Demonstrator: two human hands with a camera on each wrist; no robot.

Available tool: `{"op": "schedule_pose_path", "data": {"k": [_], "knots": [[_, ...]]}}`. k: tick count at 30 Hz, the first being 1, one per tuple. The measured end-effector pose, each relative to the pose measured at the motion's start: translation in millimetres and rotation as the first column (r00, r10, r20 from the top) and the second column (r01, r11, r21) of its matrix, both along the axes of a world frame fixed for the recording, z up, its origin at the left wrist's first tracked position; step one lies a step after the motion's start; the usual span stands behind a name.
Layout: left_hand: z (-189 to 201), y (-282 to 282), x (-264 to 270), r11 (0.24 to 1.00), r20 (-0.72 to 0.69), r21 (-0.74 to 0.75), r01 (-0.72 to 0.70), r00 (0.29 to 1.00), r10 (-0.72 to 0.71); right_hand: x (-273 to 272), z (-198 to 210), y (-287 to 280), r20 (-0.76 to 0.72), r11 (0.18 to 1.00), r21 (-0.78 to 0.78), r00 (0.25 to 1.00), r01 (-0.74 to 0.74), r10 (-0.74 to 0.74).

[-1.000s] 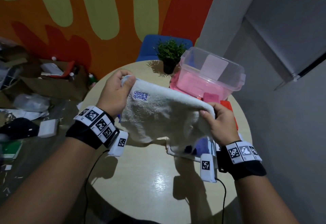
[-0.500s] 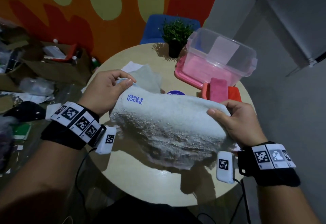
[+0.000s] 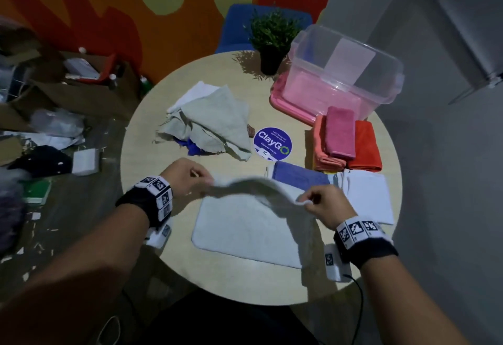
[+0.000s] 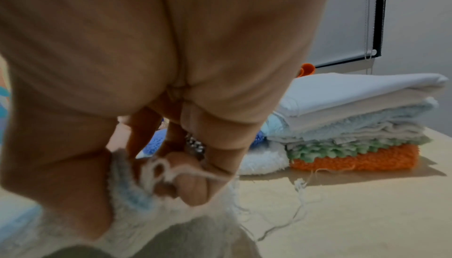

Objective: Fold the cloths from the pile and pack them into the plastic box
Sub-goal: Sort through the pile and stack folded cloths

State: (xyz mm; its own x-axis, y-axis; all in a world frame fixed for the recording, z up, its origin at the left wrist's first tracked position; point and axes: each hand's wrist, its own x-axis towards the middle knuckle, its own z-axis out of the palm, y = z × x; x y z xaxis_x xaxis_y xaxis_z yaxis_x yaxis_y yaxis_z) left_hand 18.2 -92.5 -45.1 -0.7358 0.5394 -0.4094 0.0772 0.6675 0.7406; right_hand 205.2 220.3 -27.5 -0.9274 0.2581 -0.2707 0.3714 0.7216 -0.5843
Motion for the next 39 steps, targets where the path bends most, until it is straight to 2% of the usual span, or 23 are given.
{"op": "schedule_pose_path", "data": {"k": [2, 3, 5, 7, 12, 17, 19, 21, 23, 24, 26, 30, 32, 35, 37, 39], "knots": [[-7, -11, 8, 0.99, 0.193, -0.005, 0.144, 0.971, -0.14, 11, -8, -6, 0.106, 0.997, -0.055, 0.992, -0.056, 0.061], [-12, -15, 12, 0.974, 0.237, -0.02, 0.225, 0.948, -0.214, 16, -10, -8, 0.158, 0.995, -0.064, 0.984, -0.075, 0.084], [-22, -19, 19, 0.924, 0.262, -0.105, 0.367, 0.907, -0.33, 24, -15, -11, 0.255, 0.992, -0.059, 0.959, -0.114, 0.125], [-32, -19, 24, 0.882, 0.3, -0.174, 0.438, 0.877, -0.376, 30, -20, -13, 0.327, 0.987, -0.064, 0.932, -0.144, 0.157], [-44, -18, 32, 0.837, 0.348, -0.213, 0.504, 0.84, -0.416, 40, -33, -18, 0.422, 0.977, -0.12, 0.882, -0.176, 0.211], [-46, -17, 40, 0.828, 0.416, -0.154, 0.539, 0.796, -0.44, 45, -40, -20, 0.533, 0.974, -0.078, 0.817, -0.21, 0.219], [-47, -17, 43, 0.812, 0.43, -0.166, 0.56, 0.782, -0.451, 45, -37, -21, 0.59, 0.98, -0.026, 0.788, -0.197, 0.174], [-47, -14, 44, 0.843, 0.329, -0.219, 0.491, 0.851, -0.41, 43, -43, -15, 0.547, 0.989, 0.105, 0.836, -0.102, 0.028], [-46, -3, 44, 0.929, 0.088, -0.24, 0.283, 0.959, -0.269, 40, -53, -11, 0.409, 0.97, 0.231, 0.896, 0.081, -0.172], [-47, 4, 44, 0.953, -0.046, -0.241, 0.182, 0.979, -0.198, 39, -57, -12, 0.363, 0.953, 0.248, 0.895, 0.174, -0.258], [-51, 16, 45, 0.961, -0.211, -0.254, 0.108, 0.963, -0.165, 36, -65, -22, 0.361, 0.924, 0.212, 0.853, 0.318, -0.377], [-71, 21, 54, 0.925, -0.308, -0.343, 0.166, 0.91, -0.277, 30, -83, -37, 0.445, 0.884, 0.181, 0.766, 0.431, -0.464], [-79, 19, 58, 0.897, -0.347, -0.416, 0.15, 0.885, -0.309, 30, -85, -41, 0.435, 0.877, 0.174, 0.764, 0.448, -0.477], [-83, 18, 60, 0.869, -0.31, -0.476, 0.131, 0.9, -0.306, 39, -74, -40, 0.378, 0.813, 0.019, 0.749, 0.581, -0.544], [-85, 17, 60, 0.887, -0.341, -0.451, 0.104, 0.898, -0.279, 45, -65, -32, 0.33, 0.789, -0.041, 0.754, 0.613, -0.568], [-82, 18, 62, 0.944, -0.383, -0.314, 0.104, 0.896, -0.226, 49, -60, -21, 0.299, 0.775, -0.065, 0.753, 0.629, -0.586]]}}
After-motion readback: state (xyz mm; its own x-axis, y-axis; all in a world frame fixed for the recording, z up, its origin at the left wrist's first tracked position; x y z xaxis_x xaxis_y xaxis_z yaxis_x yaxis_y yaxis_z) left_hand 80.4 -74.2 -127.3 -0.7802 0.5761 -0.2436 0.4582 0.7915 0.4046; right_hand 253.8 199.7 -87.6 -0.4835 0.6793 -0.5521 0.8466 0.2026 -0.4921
